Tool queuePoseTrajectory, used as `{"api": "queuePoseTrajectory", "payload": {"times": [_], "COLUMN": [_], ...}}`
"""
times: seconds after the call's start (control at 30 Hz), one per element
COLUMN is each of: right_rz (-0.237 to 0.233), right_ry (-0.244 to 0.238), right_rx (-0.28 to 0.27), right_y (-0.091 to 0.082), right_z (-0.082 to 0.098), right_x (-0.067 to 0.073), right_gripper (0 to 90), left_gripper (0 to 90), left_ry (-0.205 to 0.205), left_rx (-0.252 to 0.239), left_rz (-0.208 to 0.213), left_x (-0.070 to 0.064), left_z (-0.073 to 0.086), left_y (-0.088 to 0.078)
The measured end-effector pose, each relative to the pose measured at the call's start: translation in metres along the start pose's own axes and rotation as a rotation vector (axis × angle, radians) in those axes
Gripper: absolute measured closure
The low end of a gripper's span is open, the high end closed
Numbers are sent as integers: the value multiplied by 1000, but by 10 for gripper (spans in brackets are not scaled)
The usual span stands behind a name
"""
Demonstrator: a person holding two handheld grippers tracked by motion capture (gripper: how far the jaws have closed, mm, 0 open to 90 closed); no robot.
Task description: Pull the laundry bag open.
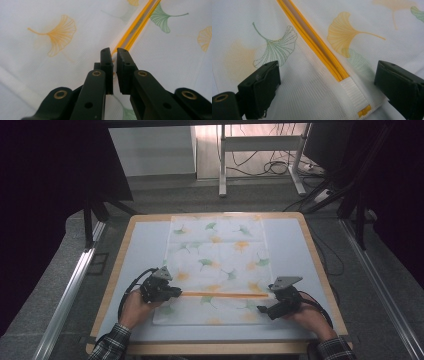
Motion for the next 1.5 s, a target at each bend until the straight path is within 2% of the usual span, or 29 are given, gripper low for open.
{"api": "queuePoseTrajectory", "payload": {"times": [1.5], "right_rz": [0], "right_ry": [0], "right_rx": [1], "right_y": [0], "right_z": [0], "right_x": [0], "right_gripper": [66], "left_gripper": [847], "left_ry": [-82], "left_rx": [-13], "left_rz": [-90], "left_x": [18], "left_z": [38], "left_y": [-34]}}
Point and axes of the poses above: each handheld gripper's, and its own axes: y roughly forward along the jaws, z roughly out of its underside, x roughly to its left, the point moved 1 cm from there along y, roughly forward along the jaws, and after that the axes turned 6 degrees about z, right-handed, at the moved point
